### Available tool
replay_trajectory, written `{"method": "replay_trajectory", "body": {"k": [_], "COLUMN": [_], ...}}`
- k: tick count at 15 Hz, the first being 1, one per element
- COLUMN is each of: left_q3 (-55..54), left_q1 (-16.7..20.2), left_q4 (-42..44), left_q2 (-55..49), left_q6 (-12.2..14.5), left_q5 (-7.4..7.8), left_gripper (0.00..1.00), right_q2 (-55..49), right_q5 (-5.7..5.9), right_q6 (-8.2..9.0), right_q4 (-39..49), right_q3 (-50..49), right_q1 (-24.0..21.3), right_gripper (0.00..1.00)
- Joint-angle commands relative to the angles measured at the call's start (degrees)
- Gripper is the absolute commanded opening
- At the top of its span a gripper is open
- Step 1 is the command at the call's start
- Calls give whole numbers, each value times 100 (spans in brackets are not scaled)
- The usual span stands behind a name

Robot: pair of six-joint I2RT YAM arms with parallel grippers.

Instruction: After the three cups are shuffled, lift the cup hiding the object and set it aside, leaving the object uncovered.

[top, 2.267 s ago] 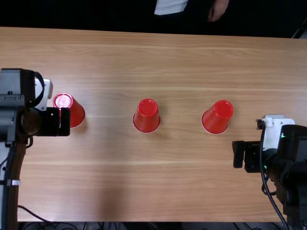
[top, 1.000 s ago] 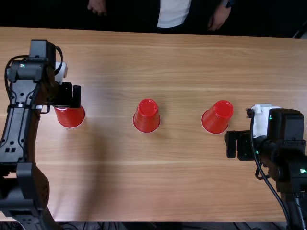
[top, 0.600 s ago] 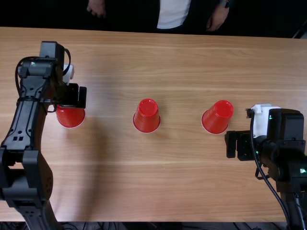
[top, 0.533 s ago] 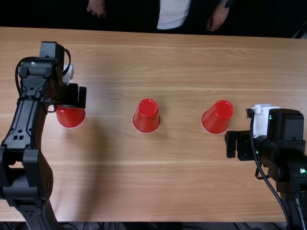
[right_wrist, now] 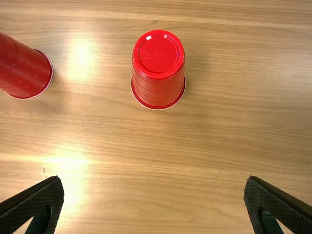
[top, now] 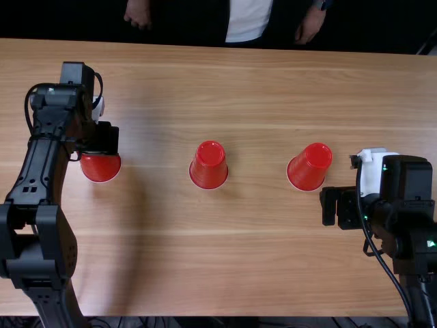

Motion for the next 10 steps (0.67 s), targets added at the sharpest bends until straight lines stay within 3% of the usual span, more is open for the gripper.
{"method": "replay_trajectory", "body": {"k": [1, 2, 5, 10], "left_q3": [186, 186, 186, 195], "left_q1": [-8, -8, -8, -16], "left_q4": [0, 0, -21, -105], "left_q2": [75, 67, 5, -970], "left_q6": [-56, -56, -67, -98], "left_q5": [-106, -96, -96, -64], "left_gripper": [41, 31, 16, 16], "right_q2": [-53, -62, -62, -70], "right_q5": [-45, -45, -45, -45], "right_q6": [23, 23, 23, 23], "right_q4": [-2, -2, -2, -2], "right_q3": [-83, -74, -74, -135], "right_q1": [50, 50, 59, 68], "right_gripper": [100, 100, 100, 100]}}
